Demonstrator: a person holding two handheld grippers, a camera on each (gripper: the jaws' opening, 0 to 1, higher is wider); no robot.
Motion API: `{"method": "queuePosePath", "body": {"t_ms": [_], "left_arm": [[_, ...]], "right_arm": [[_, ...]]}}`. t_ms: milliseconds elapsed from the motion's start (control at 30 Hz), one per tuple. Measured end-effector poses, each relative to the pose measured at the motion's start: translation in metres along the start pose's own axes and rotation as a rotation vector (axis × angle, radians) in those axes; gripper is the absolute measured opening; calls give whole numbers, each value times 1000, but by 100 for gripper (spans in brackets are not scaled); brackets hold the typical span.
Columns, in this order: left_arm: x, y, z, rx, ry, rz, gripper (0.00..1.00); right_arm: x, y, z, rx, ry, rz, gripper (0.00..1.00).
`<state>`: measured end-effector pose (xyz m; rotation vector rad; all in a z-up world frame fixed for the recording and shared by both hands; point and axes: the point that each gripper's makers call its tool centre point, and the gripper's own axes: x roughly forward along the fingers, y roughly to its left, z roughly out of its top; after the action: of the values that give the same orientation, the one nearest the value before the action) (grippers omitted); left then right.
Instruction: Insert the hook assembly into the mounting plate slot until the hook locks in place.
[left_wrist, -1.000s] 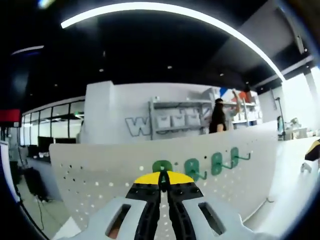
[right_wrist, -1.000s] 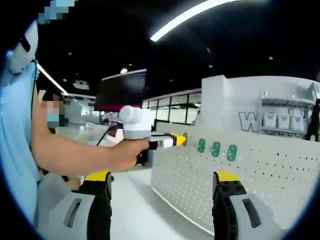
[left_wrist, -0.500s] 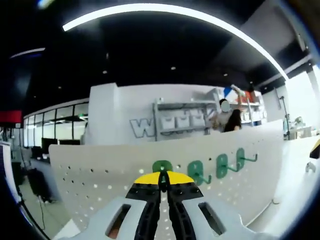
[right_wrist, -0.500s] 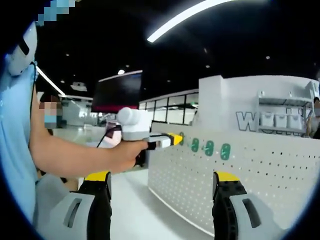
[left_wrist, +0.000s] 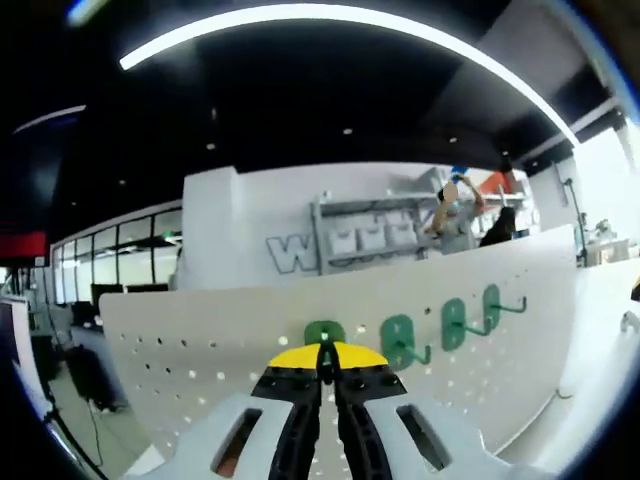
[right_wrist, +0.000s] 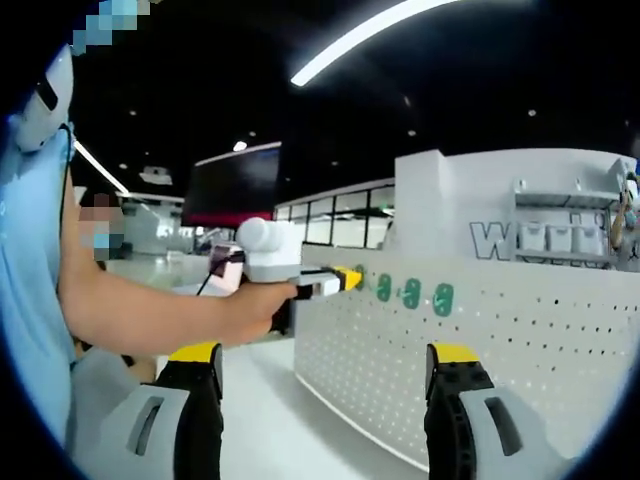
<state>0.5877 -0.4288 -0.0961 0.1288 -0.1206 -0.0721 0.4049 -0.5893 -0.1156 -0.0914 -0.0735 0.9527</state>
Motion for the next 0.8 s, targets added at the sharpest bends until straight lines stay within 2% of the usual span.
{"method": "queuePosePath", "body": {"t_ms": [467,800], "left_arm": [[2,0,2,8,8,20,4],[4,-1,-2,56,20,32,4]], "right_arm": [[-4,-5,0,8,-5,7,84],[-3,-6,-2,20,-8,17,83]]}}
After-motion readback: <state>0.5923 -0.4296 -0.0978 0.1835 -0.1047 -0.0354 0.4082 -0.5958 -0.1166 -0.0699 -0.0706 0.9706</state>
